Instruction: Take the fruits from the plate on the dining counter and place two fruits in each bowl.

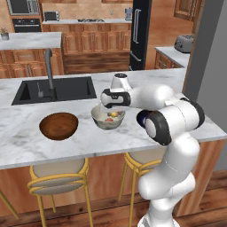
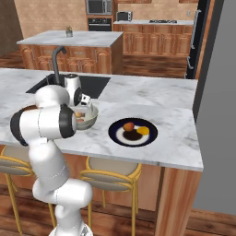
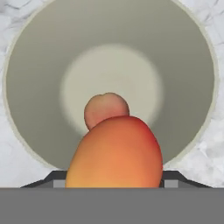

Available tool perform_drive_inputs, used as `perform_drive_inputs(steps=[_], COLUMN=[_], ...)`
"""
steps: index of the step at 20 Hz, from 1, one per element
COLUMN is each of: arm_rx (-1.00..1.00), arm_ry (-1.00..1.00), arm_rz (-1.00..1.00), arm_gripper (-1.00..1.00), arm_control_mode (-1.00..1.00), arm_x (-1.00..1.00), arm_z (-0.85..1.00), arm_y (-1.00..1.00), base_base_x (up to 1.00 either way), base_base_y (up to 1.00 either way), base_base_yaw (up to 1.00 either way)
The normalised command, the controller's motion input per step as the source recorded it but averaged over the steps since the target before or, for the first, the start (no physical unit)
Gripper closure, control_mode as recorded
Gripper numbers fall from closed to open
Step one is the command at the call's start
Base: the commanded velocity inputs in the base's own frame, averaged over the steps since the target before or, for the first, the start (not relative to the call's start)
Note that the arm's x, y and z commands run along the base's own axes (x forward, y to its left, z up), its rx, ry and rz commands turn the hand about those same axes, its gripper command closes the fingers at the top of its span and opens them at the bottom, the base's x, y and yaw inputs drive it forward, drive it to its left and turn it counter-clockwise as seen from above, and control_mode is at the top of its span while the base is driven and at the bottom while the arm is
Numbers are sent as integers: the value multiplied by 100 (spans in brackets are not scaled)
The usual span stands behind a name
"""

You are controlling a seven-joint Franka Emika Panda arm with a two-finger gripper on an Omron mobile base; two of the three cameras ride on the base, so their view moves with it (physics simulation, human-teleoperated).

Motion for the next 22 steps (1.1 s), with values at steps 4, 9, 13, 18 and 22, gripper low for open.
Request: perform_drive_inputs(steps=[4,9,13,18,22], arm_rx=[0,0,0,0,0], arm_ry=[4,0,0,3,0], arm_rz=[0,0,0,0,0], arm_gripper=[100,100,100,-100,-100], arm_control_mode=[-100,-100,-100,-100,-100], arm_x=[42,30,17,0,0], arm_z=[-4,-31,-39,-3,0], arm_y=[4,4,4,0,0], base_base_x=[0,0,0,0,0], base_base_y=[0,0,0,0,0], base_base_yaw=[0,0,0,0,0])
